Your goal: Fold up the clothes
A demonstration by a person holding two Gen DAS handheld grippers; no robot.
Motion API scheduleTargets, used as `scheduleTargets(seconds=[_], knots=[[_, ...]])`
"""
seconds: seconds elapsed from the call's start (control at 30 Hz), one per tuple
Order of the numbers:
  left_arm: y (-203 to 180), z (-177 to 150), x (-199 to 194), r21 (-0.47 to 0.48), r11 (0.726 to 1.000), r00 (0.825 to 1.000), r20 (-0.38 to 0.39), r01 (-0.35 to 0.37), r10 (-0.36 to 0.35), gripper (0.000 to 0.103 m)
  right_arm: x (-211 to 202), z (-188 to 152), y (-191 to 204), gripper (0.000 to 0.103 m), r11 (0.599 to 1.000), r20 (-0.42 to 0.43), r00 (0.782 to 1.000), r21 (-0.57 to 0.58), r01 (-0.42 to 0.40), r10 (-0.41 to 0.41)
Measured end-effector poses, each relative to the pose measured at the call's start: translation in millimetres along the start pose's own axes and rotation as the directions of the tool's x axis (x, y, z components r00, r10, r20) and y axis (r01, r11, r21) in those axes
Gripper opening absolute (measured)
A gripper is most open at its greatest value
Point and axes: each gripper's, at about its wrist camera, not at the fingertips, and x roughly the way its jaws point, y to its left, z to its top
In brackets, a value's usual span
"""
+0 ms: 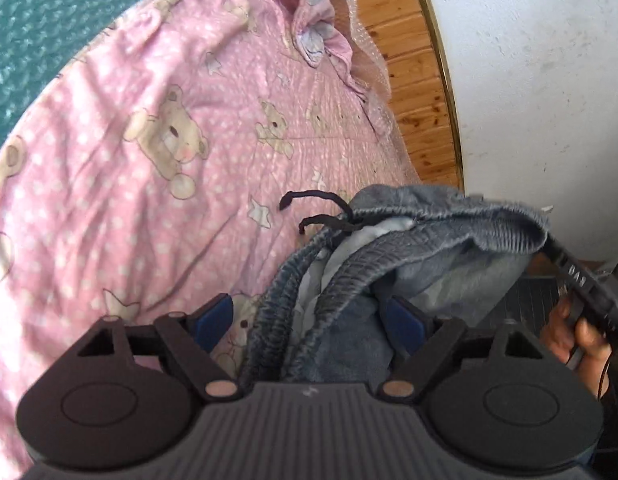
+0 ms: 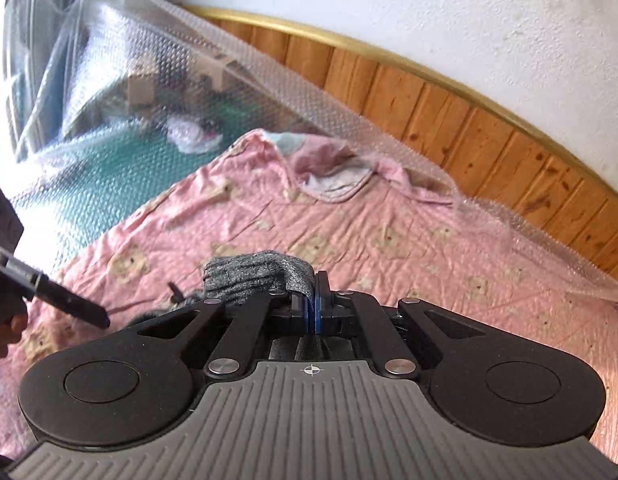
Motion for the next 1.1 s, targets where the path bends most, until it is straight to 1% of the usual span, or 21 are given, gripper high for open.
scheduleTargets(seconds=[0.1,0.2,0.33,0.37,0.43,0.53,0.57,0.6,0.63,0.67,0.73,0.77,0.83,0.87,0.9,0.93,0.97,1.0,1.03,1.07,1.1], knots=[[-16,-4,20,0.106,0.994,0.996,-0.079,-0.024,0.032,0.087,-5,11,-11,0.000,1.000,0.035,0.999,-0.003,0.012,-0.012],[-23,-7,31,0.175,0.983,0.992,-0.107,-0.049,0.068,0.087,-11,23,-23,0.000,1.000,0.069,0.997,-0.006,0.024,-0.023],[-14,-3,35,0.142,0.990,0.994,-0.108,-0.015,0.031,0.086,-18,37,-38,0.000,0.999,0.115,0.993,-0.008,0.038,-0.037],[-14,-2,35,0.147,0.989,0.993,-0.114,-0.011,0.028,0.086,-19,38,-38,0.000,0.999,0.120,0.992,-0.009,0.031,-0.029],[-12,0,34,0.159,0.987,0.993,-0.119,-0.008,0.027,0.083,-20,39,-39,0.000,1.000,0.130,0.991,-0.011,0.016,-0.014],[-11,13,26,0.154,0.988,0.998,-0.060,0.018,-0.009,0.086,-23,36,-37,0.000,1.000,0.139,0.990,-0.020,-0.009,0.011],[-13,19,26,0.159,0.987,0.999,-0.043,0.030,-0.023,0.089,-25,35,-36,0.000,0.999,0.146,0.989,-0.028,-0.020,0.024],[-17,26,31,0.181,0.983,0.999,-0.042,0.038,-0.031,0.090,-28,34,-34,0.000,0.999,0.153,0.988,-0.036,-0.031,0.036],[-25,34,40,0.217,0.975,0.997,-0.056,0.056,-0.045,0.091,-30,33,-33,0.000,0.998,0.159,0.986,-0.038,-0.040,0.046],[-31,39,47,0.255,0.963,0.995,-0.081,0.082,-0.063,0.094,-31,33,-33,0.000,0.999,0.161,0.986,-0.037,-0.040,0.045],[-40,49,66,0.310,0.941,0.985,-0.147,0.134,-0.092,0.097,-32,33,-37,0.000,0.999,0.160,0.986,-0.026,-0.042,0.045],[-41,52,76,0.305,0.938,0.976,-0.189,0.163,-0.108,0.097,-31,32,-39,0.000,0.999,0.160,0.986,-0.016,-0.044,0.046],[-42,57,97,0.291,0.931,0.952,-0.272,0.220,-0.140,0.097,-29,32,-45,0.000,0.999,0.160,0.986,0.003,-0.049,0.048],[-41,56,106,0.278,0.933,0.942,-0.304,0.227,-0.139,0.089,-27,31,-47,0.000,0.999,0.157,0.986,0.014,-0.052,0.049],[-39,56,111,0.266,0.938,0.939,-0.317,0.224,-0.134,0.037,-25,31,-48,0.000,0.998,0.154,0.987,0.026,-0.054,0.049],[-38,57,115,0.258,0.946,0.937,-0.333,0.195,-0.102,0.009,-22,31,-50,0.000,0.998,0.151,0.987,0.036,-0.054,0.048],[-39,59,104,0.267,0.958,0.962,-0.270,0.103,-0.028,0.010,-19,30,-50,0.000,0.998,0.145,0.989,0.042,-0.045,0.039],[-40,64,82,0.241,0.970,0.986,-0.164,0.026,0.015,0.010,-16,30,-49,0.000,0.998,0.140,0.990,0.048,-0.036,0.029],[-35,68,54,0.155,0.988,0.998,-0.065,-0.012,0.022,0.009,-14,30,-48,0.000,0.998,0.137,0.990,0.055,-0.032,0.024],[-24,68,33,0.053,0.997,0.998,0.009,-0.060,0.059,0.009,-15,29,-40,0.000,0.996,0.147,0.988,0.065,-0.062,0.051],[-10,63,22,-0.034,0.990,0.990,0.045,-0.133,0.135,0.012,-16,28,-33,0.000,0.993,0.157,0.984,0.075,-0.091,0.078]])
